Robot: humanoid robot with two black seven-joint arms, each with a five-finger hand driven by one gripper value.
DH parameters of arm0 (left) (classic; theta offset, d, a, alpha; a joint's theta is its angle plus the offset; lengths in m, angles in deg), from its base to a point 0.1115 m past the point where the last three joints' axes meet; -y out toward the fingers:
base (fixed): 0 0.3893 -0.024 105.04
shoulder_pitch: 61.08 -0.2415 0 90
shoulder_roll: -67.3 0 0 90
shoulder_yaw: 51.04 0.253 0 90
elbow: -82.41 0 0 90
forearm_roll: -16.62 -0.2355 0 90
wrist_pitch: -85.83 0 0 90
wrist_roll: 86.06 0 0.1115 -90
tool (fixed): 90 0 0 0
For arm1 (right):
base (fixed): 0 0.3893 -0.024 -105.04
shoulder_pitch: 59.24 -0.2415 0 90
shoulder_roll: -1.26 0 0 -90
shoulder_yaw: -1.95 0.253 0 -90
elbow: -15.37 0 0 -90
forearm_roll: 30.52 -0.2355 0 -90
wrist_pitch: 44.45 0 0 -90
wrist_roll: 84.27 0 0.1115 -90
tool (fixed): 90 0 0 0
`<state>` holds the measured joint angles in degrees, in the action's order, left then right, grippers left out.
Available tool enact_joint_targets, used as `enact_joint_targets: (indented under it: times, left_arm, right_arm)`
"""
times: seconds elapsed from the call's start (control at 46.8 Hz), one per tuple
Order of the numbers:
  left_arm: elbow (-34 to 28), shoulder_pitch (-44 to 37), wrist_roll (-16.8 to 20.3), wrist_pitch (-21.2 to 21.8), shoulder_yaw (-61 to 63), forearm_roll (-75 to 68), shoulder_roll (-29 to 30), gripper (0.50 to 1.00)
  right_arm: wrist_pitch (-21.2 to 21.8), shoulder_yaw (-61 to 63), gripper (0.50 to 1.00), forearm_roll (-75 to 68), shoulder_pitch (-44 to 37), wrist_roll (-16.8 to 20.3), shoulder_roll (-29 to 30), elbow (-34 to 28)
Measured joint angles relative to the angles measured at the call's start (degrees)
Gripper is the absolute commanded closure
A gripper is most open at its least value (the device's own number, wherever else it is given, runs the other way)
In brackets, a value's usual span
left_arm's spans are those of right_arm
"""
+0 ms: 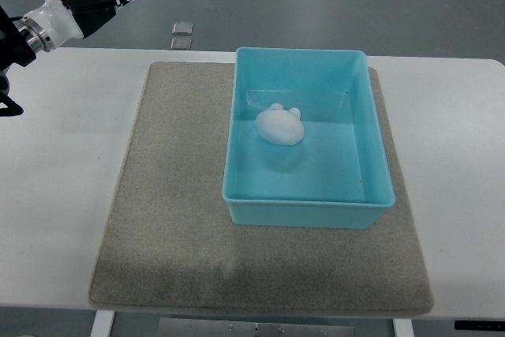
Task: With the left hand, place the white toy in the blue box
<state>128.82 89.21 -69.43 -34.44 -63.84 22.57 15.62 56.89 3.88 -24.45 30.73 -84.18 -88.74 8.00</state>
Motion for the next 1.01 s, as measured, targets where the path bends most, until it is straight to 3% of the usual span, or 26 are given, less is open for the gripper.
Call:
enact_joint_targets:
  times: [0.214, 0.278, 0.471, 1.005]
  left_arm:
    - [0.0, -2.4, -13.8, -2.3, -0.3, 14.5, 0.1, 0.504]
    - [0.0, -2.8, -15.9, -2.5, -0.5, 17.7, 0.1, 0.504]
    - [0.0, -3.3, -17.1, -2.5, -1.7, 23.9, 0.0, 0.504]
    - [0.0, -8.5, -17.3, -1.9, -6.9, 24.0, -0.4, 0.504]
  right_arm:
    - [0.0, 0.0, 0.564, 0.0, 0.0, 0.0, 0.0, 0.0]
    - [0.0, 0.0, 0.564, 0.0, 0.0, 0.0, 0.0, 0.0]
    - [0.0, 0.0, 0.564, 0.0, 0.0, 0.0, 0.0, 0.0]
    - [0.0, 0.0, 0.564, 0.0, 0.0, 0.0, 0.0, 0.0]
